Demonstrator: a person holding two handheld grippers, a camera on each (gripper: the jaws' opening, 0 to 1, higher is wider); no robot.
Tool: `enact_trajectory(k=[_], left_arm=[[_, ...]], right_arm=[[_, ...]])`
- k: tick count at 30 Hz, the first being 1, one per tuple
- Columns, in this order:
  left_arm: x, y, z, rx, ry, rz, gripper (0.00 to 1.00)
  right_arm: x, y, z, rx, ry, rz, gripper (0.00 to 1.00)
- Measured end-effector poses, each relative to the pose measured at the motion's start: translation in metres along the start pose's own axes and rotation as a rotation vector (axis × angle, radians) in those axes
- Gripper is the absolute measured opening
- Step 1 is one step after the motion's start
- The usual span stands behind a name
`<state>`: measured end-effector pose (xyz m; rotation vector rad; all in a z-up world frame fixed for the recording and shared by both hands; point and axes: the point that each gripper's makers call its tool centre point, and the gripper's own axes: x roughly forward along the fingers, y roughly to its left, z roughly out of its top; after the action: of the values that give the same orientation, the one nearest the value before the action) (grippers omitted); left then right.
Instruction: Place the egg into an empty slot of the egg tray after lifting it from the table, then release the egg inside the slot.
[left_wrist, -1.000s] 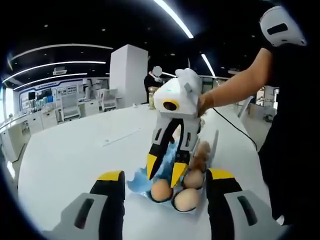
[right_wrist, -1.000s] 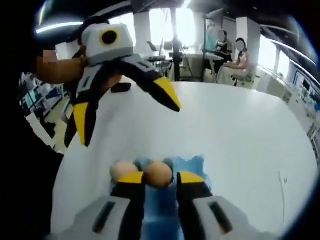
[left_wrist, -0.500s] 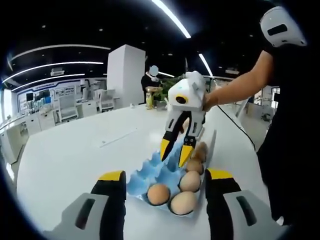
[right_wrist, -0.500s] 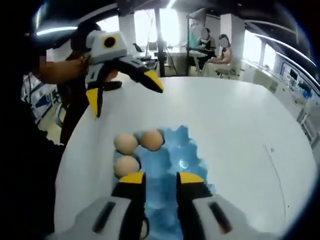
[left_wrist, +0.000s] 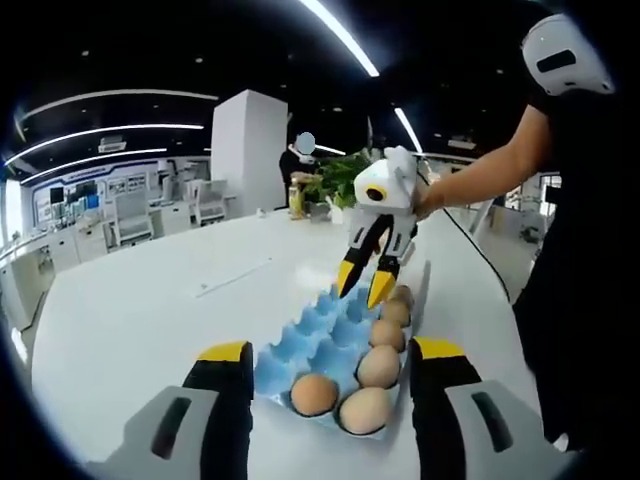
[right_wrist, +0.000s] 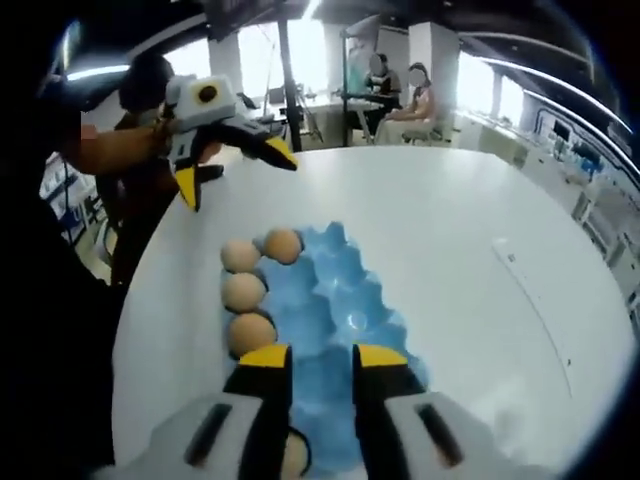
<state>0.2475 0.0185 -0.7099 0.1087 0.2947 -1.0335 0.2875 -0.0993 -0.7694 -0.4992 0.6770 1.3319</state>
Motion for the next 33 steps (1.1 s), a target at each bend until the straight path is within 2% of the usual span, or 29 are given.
enact_trajectory(k=[13,21,33], left_arm=[[-0.001,0.002,-0.001,0.001,0.004,0.003,0.62],[-0.002,0.000,0.000,0.002,0.006,0.000,0.62],[0.001,-0.002,0.002,0.012,0.009,-0.006,0.61]], right_arm=[[-0.026,-0.010,-0.030,0.036,0.036,-0.053,0.24],[-0.055,-0.020,-0.064,0.063,0.094,-0.113,0.23],[-0.083,-0.035,-0.090,0.098,0.134,-0.178,0.23]])
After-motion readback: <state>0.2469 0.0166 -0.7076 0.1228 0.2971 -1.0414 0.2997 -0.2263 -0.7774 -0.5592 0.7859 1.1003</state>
